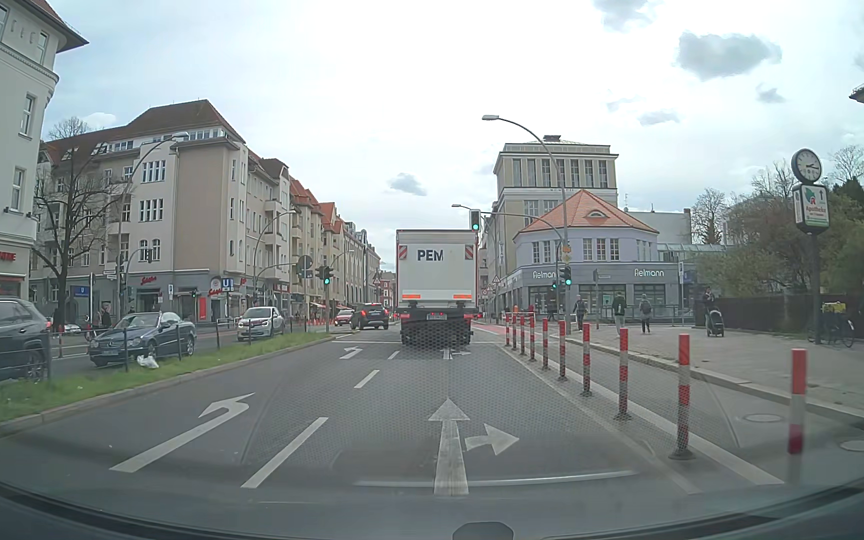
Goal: Follow the waypoints while adhering to traffic rules and regulations
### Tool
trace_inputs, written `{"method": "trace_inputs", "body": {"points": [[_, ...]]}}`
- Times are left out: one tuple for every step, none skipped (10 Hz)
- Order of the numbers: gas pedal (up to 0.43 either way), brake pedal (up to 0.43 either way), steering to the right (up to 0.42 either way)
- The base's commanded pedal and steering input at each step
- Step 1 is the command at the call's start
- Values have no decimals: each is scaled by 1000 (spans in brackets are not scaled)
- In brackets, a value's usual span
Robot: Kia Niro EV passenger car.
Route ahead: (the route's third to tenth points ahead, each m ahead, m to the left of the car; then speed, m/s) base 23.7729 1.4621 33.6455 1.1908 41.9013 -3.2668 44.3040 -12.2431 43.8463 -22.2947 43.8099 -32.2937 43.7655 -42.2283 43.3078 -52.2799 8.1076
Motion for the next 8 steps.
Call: {"method": "trace_inputs", "body": {"points": [[138,0,8],[138,0,8],[130,0,8],[98,0,7],[0,0,8],[0,0,8],[0,0,7],[0,0,8]]}}
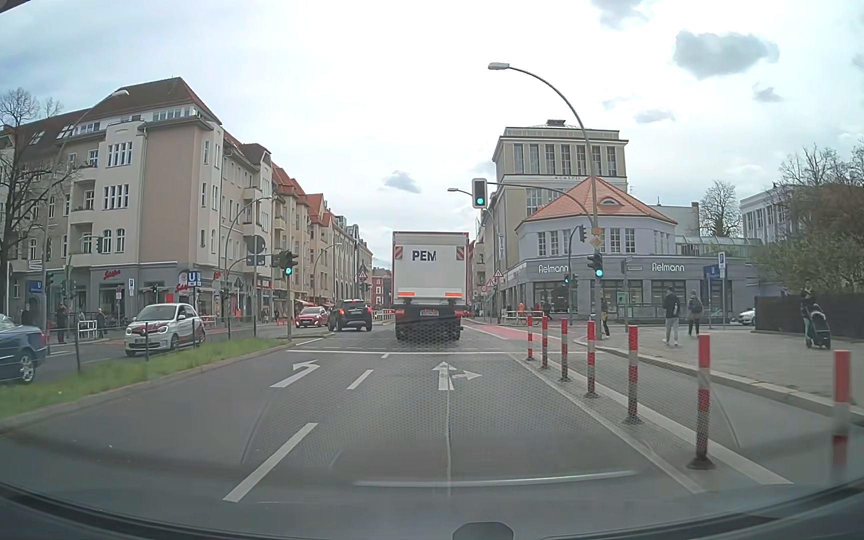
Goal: Follow the waypoints while adhering to traffic rules and regulations
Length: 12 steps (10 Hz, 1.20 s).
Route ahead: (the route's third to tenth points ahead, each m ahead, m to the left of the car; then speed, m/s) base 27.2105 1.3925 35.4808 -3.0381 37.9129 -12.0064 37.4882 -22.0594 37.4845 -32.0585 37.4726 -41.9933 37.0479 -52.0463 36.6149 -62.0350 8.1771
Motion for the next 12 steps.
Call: {"method": "trace_inputs", "body": {"points": [[0,0,8],[0,0,8],[0,0,7],[0,0,7],[0,0,7],[0,12,6],[0,24,4],[0,30,1],[0,37,0],[0,37,0],[0,43,0],[0,55,0]]}}
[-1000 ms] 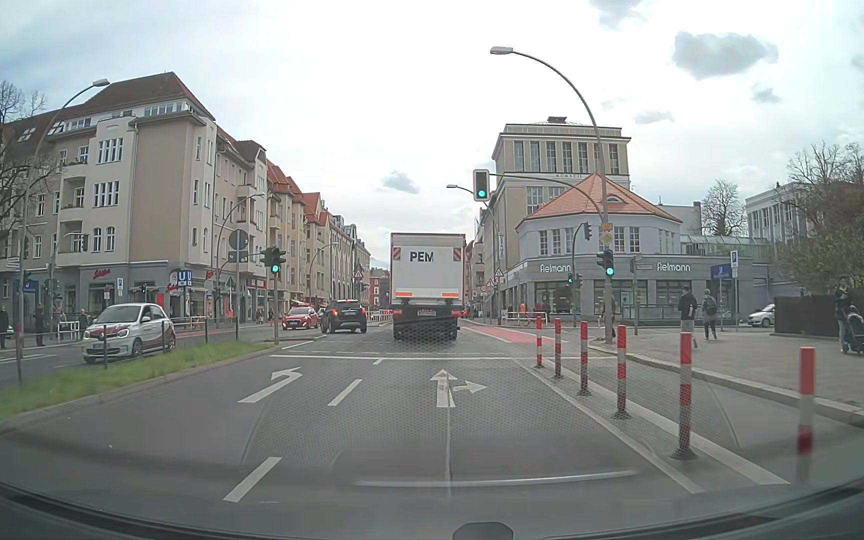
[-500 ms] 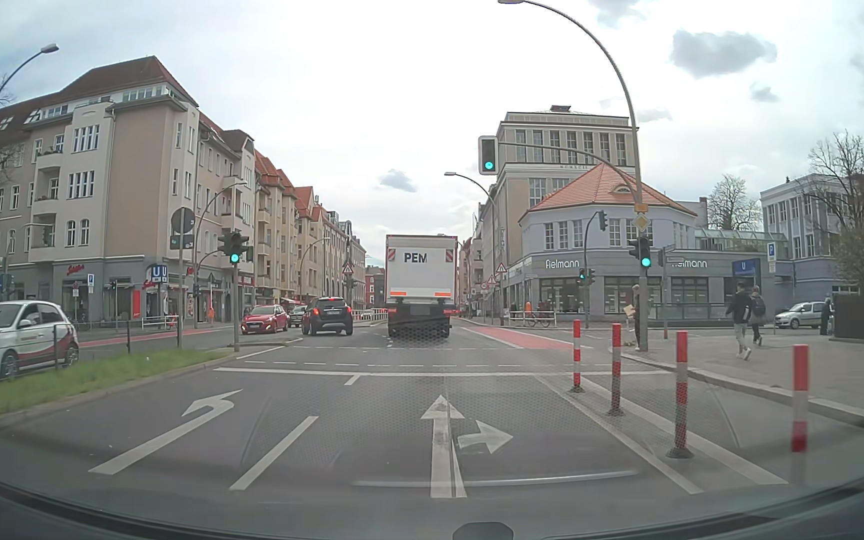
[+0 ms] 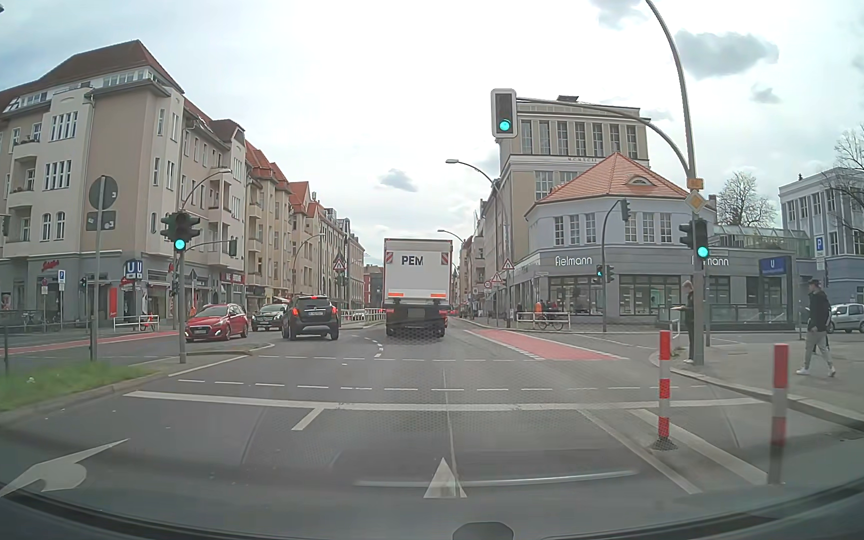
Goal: Follow the waypoints while adhering to traffic rules and regulations
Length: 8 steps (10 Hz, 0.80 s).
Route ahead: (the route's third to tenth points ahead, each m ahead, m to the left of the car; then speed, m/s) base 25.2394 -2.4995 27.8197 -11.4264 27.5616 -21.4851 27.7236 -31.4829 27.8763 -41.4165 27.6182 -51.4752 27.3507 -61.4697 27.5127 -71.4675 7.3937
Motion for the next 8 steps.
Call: {"method": "trace_inputs", "body": {"points": [[0,79,0],[0,104,0],[0,128,0],[0,146,1],[0,183,3],[0,201,5],[0,220,7],[0,220,11]]}}
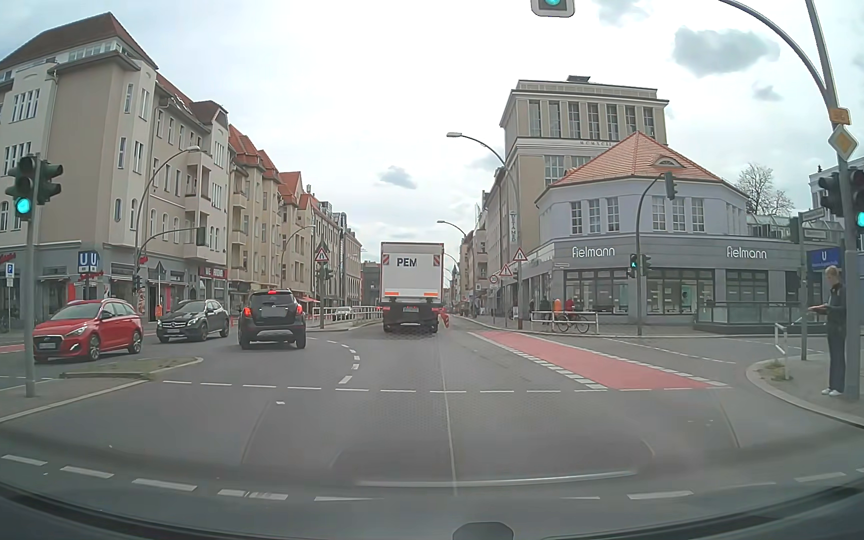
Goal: Follow the waypoints while adhering to traffic rules and regulations
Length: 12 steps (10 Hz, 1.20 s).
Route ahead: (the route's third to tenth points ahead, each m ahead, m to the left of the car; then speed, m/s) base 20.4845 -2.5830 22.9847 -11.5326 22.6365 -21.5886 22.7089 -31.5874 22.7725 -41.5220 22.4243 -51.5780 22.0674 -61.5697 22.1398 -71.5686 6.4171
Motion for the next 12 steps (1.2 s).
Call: {"method": "trace_inputs", "body": {"points": [[0,220,17],[0,207,21],[0,207,23],[0,201,27],[0,201,32],[0,201,36],[0,201,43],[0,201,50],[0,201,65],[0,207,87],[0,207,110],[0,213,146]]}}
